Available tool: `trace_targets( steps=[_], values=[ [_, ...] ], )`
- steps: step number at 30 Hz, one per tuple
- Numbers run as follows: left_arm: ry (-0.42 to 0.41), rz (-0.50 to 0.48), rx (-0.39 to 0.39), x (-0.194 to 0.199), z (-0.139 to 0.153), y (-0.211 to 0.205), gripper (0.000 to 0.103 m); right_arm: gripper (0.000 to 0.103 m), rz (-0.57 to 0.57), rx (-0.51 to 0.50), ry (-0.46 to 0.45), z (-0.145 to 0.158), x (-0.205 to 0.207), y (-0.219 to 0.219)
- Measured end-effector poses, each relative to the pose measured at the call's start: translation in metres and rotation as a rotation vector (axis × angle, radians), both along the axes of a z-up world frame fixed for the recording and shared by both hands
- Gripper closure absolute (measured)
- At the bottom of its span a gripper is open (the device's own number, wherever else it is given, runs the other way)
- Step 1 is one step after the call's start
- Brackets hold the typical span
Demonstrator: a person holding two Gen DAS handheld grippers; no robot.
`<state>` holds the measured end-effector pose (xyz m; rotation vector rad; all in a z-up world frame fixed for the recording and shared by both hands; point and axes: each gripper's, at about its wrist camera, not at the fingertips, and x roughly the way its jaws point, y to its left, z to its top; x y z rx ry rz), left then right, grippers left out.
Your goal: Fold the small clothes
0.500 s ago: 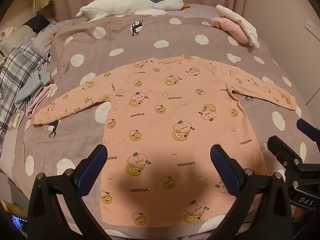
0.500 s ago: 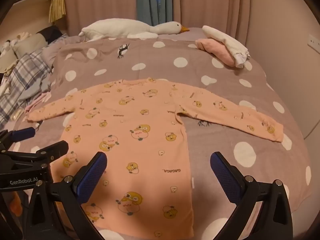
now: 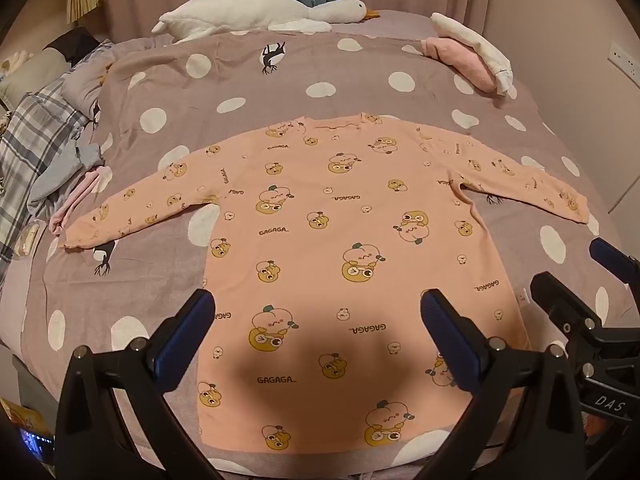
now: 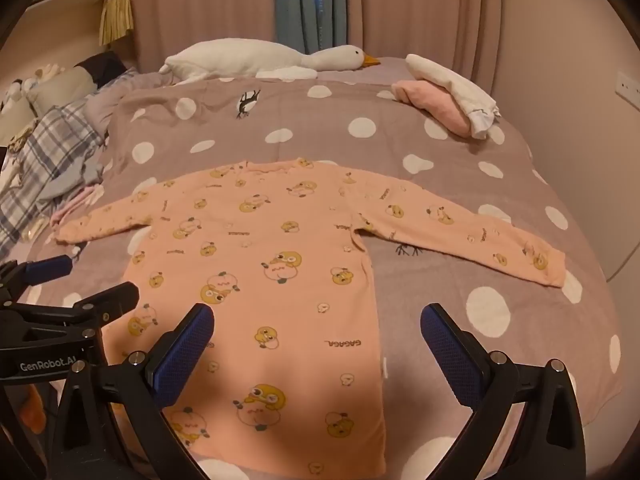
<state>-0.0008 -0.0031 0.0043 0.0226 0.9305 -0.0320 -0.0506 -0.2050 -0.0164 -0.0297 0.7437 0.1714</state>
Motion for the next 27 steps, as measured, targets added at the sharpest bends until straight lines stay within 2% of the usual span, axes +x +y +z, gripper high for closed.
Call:
trace_targets(
  steps=[27],
  values=[
    [0.01, -0.006, -0.004, 0.0011, -0.0018, -0.0008, 0.0, 0.001, 0.001, 0.0, 0.007, -0.0002, 0.0012, 0.0024]
  ],
)
